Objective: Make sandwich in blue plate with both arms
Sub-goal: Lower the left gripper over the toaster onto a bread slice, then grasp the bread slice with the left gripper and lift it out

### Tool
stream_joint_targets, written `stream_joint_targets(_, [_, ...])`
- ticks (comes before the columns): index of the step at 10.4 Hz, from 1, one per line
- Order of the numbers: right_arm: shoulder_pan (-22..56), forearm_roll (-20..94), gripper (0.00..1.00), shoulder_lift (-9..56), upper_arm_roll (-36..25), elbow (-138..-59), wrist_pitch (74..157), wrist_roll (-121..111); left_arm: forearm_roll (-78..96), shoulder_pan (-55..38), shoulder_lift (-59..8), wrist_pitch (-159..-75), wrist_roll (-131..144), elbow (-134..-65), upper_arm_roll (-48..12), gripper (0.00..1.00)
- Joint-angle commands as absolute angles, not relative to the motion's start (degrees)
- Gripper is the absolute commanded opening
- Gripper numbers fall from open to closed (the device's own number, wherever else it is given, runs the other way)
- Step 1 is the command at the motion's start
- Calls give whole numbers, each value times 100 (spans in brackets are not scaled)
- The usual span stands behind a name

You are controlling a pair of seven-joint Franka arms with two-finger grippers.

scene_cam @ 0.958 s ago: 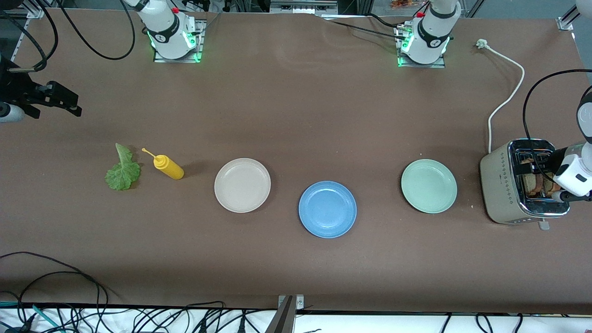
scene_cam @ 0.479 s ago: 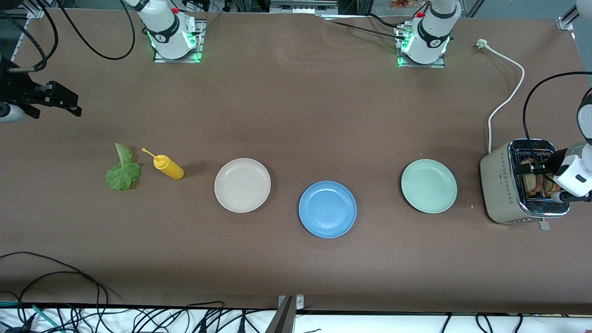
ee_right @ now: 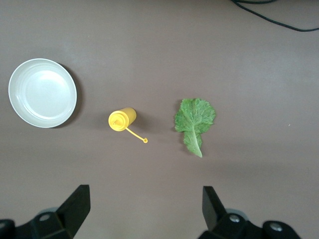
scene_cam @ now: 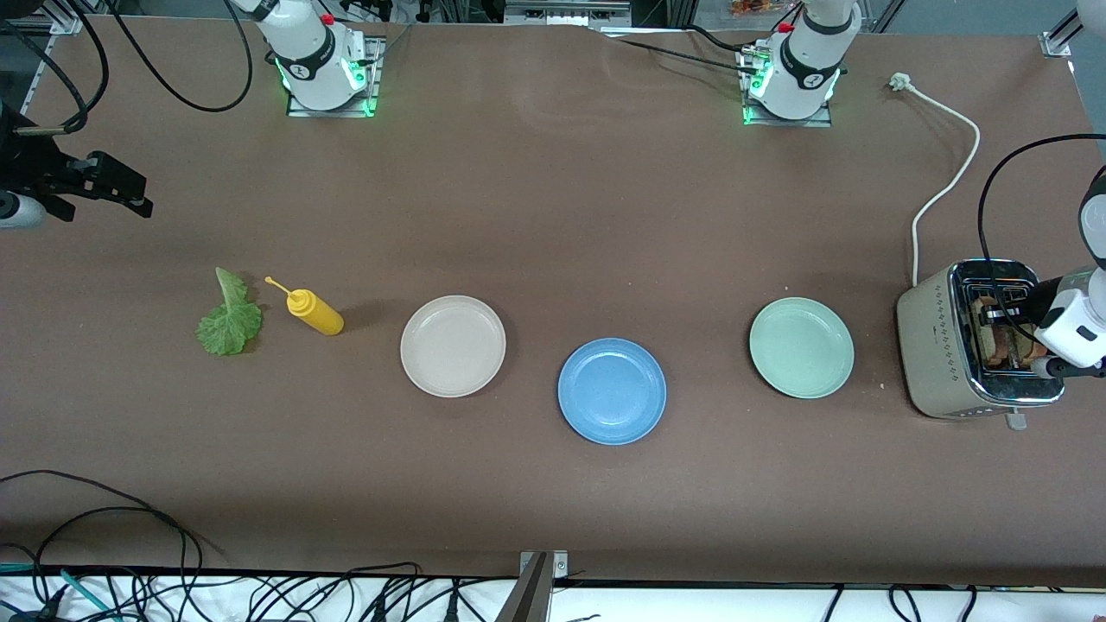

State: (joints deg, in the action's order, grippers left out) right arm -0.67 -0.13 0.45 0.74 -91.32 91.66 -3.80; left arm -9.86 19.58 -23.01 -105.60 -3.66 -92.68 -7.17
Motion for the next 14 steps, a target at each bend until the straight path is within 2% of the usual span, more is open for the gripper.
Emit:
stream_joint_targets(1, [-88,97,100,53,79,-9062,9097,-448,-1151,1978,-2355,-10494,-466,-9141,-782,0])
stream_joint_targets(4, [-88,97,100,53,79,-9062,9097,-448,-1116,1986,-2181,-10285,-545,-9106,-817,0])
stream_joint_targets(11, [-88,97,100,53,70,-9062,9097,-448,-817,1960,-1942,-8597,-571,-7920,-1142,0])
stream_joint_targets(14, [-88,97,100,62,70,-9062,9097,-448,-782,1951,-1942,-8578,-563,-7893,-1327,0])
